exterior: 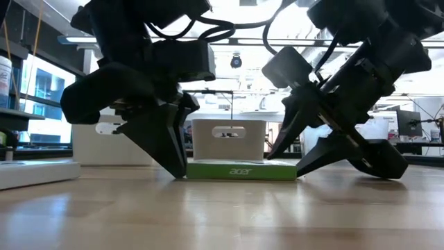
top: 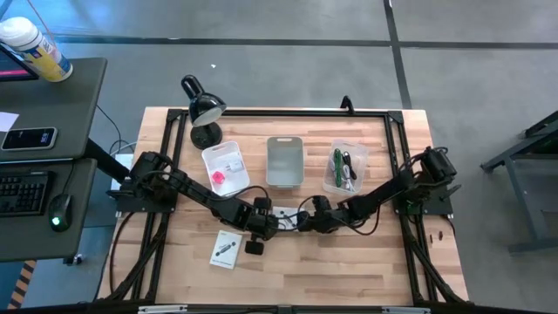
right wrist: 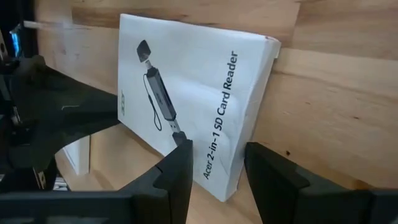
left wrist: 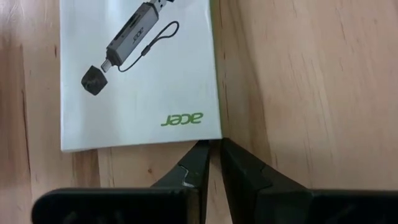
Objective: Pick and place items into bin
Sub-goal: Put the right white card reader box into the gray bin
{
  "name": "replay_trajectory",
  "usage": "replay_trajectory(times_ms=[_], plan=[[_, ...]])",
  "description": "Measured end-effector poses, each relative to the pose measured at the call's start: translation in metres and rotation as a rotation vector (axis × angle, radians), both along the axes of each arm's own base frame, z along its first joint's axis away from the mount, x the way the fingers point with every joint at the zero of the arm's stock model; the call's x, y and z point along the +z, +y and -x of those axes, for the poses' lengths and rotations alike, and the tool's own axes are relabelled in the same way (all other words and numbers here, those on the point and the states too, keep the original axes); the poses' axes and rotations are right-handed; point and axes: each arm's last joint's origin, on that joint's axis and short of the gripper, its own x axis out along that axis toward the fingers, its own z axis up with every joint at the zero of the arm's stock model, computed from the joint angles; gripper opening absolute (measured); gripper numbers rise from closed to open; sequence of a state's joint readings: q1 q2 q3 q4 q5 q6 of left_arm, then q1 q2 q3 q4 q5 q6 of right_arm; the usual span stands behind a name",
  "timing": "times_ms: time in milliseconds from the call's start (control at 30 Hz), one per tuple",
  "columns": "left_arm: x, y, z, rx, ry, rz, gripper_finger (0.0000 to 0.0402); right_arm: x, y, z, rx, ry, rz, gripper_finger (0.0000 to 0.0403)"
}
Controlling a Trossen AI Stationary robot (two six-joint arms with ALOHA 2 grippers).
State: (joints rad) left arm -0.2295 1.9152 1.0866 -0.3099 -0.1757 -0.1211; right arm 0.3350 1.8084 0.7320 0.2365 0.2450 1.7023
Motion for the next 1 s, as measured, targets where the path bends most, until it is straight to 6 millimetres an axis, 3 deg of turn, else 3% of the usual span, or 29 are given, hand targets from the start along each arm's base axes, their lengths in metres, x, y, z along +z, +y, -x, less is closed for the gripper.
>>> replay_trajectory(times_ms=[167, 1000], plan=[[0.0, 0.0, 0.0, -0.012, -0.002, -0.006, 0.0005, 0.002, 0.001, -0.003, 0.011, -0.052, 0.025, 0.0139], [-0.002, 0.001, 0.005, 0.015, 0.041, -0.04, 0.0, 0.013, 0.026, -0.003, 0.062, -0.233, 0.124, 0.0139]])
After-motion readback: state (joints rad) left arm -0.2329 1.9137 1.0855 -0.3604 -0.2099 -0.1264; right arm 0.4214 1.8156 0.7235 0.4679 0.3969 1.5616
